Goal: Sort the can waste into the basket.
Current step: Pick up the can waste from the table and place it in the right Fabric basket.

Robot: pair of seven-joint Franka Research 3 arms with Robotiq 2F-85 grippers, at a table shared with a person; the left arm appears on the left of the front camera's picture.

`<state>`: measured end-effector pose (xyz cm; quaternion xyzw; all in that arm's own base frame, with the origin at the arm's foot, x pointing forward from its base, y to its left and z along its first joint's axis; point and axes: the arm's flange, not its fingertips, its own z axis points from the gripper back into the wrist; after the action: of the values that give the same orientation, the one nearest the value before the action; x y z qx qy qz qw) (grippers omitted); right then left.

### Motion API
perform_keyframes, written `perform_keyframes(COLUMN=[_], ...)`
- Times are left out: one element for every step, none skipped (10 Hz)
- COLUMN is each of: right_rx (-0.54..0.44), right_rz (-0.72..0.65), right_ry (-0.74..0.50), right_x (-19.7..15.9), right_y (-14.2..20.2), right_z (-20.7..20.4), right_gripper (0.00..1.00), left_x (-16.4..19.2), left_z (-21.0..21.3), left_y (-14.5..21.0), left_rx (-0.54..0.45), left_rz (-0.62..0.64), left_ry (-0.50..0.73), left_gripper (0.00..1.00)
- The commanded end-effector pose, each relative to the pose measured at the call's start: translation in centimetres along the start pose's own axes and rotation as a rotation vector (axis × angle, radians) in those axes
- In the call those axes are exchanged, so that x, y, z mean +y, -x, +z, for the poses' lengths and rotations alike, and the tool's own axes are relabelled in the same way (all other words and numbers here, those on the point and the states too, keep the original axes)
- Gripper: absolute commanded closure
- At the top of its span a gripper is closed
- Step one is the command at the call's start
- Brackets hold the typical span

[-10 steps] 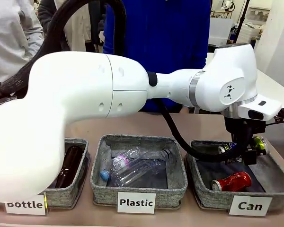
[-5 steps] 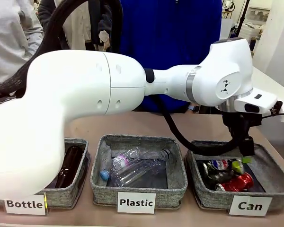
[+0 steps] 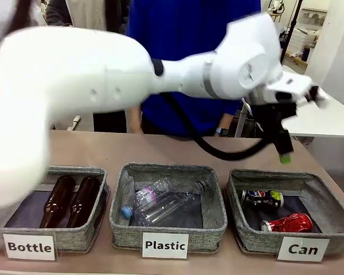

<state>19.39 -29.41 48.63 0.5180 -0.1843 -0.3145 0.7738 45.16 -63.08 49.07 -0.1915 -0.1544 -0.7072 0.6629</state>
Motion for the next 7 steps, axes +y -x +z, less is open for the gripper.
perform_keyframes(right_rx=[0.093,0.12,0.232,0.29,0.351,0.454,0.523], right_rz=[0.036,0.066,0.109,0.155,0.197,0.203,0.227], right_ry=[0.014,0.019,-0.014,0.004,0.035,0.019,0.017], right_x=[1.6,2.5,4.2,5.1,5.7,6.0,5.7], right_y=[0.3,0.7,1.9,3.1,5.0,7.6,10.8], right_z=[-5.7,-8.3,-12.8,-16.0,-19.7,-23.2,-26.9], right_gripper=[0.0,0.0,0.0,0.0,0.0,0.0,0.0], left_x=[-2.4,-3.0,-4.8,-6.4,-7.6,-8.2,-9.1], left_z=[8.3,10.8,13.8,15.8,18.2,20.6,22.9], left_y=[9.7,12.5,17.1,21.6,26.0,30.7,35.7], left_rx=[-0.084,-0.099,-0.142,-0.174,-0.176,-0.165,-0.197], left_rz=[0.097,0.13,0.184,0.248,0.332,0.444,0.543], left_ry=[0.007,-0.019,-0.021,-0.024,-0.045,-0.058,-0.074], left_gripper=[0.0,0.0,0.0,0.0,0.0,0.0,0.0])
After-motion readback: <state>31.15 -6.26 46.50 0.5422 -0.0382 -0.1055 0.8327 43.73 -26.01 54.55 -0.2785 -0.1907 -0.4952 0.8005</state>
